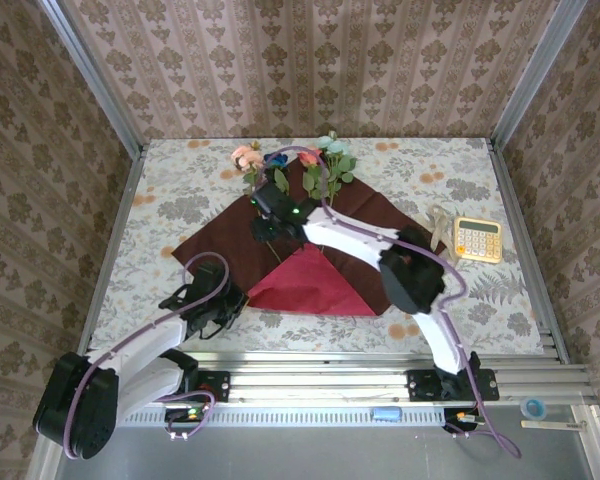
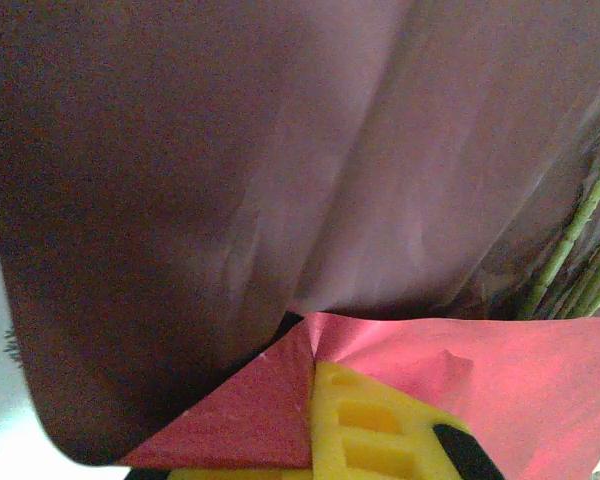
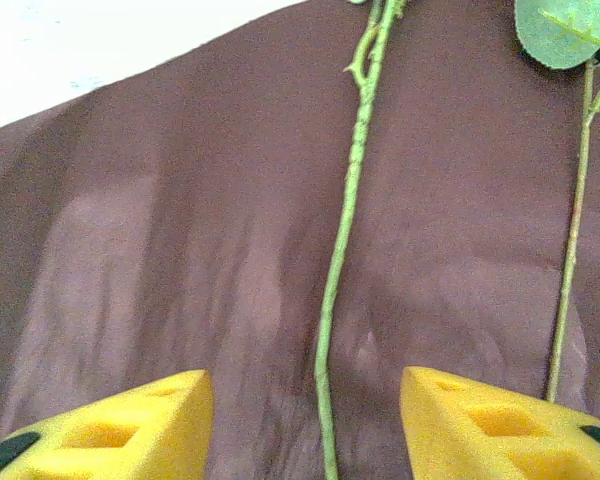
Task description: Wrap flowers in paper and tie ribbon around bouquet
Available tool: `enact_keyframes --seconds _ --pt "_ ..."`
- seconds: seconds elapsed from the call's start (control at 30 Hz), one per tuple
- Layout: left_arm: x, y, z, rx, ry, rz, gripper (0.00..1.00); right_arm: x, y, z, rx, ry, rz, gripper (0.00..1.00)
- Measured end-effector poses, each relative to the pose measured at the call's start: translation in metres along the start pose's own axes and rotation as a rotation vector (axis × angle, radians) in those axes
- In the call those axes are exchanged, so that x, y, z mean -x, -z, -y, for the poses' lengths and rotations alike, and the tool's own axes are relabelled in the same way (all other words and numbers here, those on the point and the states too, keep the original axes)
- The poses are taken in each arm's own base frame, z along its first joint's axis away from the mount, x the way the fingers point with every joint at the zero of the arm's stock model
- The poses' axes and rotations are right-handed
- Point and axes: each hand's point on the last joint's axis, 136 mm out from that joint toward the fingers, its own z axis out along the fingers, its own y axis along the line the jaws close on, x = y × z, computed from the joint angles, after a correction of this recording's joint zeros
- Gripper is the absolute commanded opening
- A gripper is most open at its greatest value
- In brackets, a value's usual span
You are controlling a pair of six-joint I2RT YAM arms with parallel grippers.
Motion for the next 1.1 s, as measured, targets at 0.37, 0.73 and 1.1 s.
enact_keyframes --seconds 0.37,0.73,1.1 --pt "0.0 -0.003 -0.001 0.008 0.0 0.001 0.0 -0.007 -0.068 0.01 -0.123 -0.033 -0.05 0.36" --pt "0.0 -0.002 0.001 0.0 0.012 0.003 0.0 -0.012 -0.073 0.026 -0.156 -0.065 -0.078 0.06" --pt "0.0 -0.007 -0.002 0.016 0.034 0.003 0.0 -0.015 -0.07 0.033 -0.168 -0.116 -0.062 0.0"
